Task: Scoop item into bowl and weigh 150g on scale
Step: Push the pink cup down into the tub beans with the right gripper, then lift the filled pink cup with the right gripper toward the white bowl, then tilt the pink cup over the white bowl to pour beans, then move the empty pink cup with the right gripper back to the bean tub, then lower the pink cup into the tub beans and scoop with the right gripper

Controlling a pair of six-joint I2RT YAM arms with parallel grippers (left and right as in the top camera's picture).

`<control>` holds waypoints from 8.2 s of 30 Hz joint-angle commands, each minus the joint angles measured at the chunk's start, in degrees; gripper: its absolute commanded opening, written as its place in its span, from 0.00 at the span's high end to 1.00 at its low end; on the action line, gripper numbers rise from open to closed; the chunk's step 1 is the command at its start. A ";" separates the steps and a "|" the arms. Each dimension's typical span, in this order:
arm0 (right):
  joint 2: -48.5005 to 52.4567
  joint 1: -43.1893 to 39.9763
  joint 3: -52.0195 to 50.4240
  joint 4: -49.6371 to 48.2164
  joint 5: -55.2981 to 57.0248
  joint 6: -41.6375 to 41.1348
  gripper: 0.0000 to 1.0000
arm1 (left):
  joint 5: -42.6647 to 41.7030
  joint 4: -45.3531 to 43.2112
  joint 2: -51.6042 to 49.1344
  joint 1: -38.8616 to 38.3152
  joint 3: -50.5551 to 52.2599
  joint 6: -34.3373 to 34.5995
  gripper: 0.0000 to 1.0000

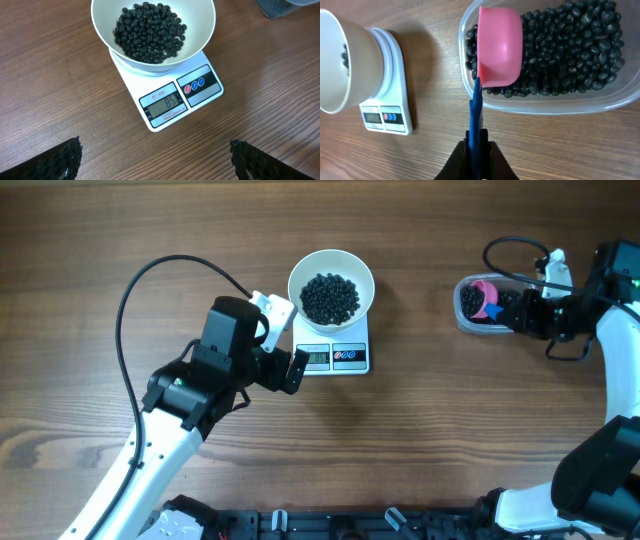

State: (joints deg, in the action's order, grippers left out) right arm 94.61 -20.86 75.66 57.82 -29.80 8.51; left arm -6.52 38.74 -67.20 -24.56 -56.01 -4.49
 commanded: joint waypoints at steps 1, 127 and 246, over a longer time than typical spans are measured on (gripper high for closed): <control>0.83 -2.45 0.39 -0.13 -3.76 -4.26 0.96 | -0.07 -0.17 -0.31 0.31 -1.01 -1.09 0.00; 0.83 41.64 0.39 -26.71 15.06 14.49 0.96 | -0.07 -0.15 -0.31 0.31 -1.01 -1.11 0.00; -0.70 15.76 0.39 -4.15 39.47 6.49 0.96 | -0.07 -0.15 -0.31 0.31 -1.01 -1.11 0.00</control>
State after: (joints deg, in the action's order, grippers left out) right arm 92.36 -5.28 75.61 53.93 8.23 14.31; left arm -6.52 38.74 -67.24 -24.58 -56.01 -4.47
